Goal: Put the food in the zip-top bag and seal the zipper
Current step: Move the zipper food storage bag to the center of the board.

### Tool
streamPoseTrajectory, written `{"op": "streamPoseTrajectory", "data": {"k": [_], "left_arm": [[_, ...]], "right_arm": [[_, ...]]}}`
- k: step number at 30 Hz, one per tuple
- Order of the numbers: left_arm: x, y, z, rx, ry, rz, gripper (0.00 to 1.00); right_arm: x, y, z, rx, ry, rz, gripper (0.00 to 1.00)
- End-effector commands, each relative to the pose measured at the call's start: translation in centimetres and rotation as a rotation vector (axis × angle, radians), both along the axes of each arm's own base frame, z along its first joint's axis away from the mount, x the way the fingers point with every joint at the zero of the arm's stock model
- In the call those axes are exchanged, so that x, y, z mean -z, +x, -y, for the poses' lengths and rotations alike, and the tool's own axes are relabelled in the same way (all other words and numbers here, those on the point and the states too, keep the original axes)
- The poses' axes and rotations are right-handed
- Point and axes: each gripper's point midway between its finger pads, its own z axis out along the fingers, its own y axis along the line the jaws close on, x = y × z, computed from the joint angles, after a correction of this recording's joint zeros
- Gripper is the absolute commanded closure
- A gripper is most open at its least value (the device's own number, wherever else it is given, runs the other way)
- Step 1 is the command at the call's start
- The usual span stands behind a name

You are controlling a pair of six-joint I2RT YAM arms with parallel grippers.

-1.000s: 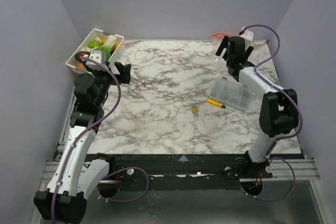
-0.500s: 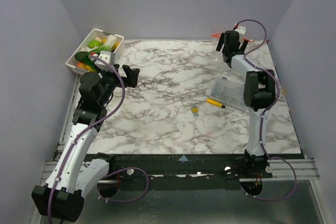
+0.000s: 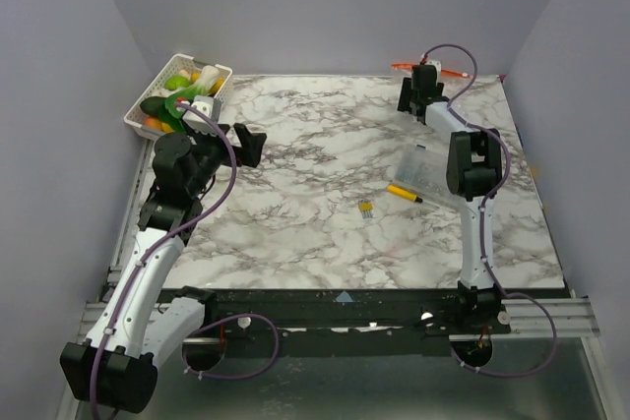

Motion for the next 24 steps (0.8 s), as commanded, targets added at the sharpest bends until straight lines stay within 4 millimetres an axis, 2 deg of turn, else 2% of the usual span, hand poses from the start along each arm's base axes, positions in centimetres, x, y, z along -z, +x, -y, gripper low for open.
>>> {"op": "streamPoseTrajectory", "data": {"k": [1,5,9,13,18,21,24], "left_arm": [[-1.3,-0.3,0.5,0.029,-0.014,0.026,0.01],[-1.2,-0.2,0.4,0.018,-0.015,0.022,0.01],[-1.0,0.0,0.4,0.015,-0.015,0.017,0.02],[-0.6,0.2,0.4,0.011,-0.018,0.001,0.01],[-0.2,0.5,0.2,-0.002,-0.015,-0.019,0.01],[-0.1,0.5,0.1,-0.009,-0.014,-0.024,0.01],[0.2,0.7,0.0,-0.017,-0.010,-0.031,0.01]], "right_arm": [[1.9,-0.9,-3.3,-0.148,0.102,-0.072,0.32],[1.4,-2.0,-6.6,-0.278,0.145,-0.097,0.41],[1.0,-4.3,-11.1,-0.446,0.135,-0.132,0.42],[0.6,-7.8,-15.7,-0.627,0.033,-0.154,0.41],[0.3,-14.0,-21.2,-0.871,-0.178,-0.151,0.41],[-0.4,-17.5,-23.2,-0.962,-0.320,-0.115,0.40],[-1.3,-19.8,-23.8,-1.001,-0.384,-0.078,0.39]]}}
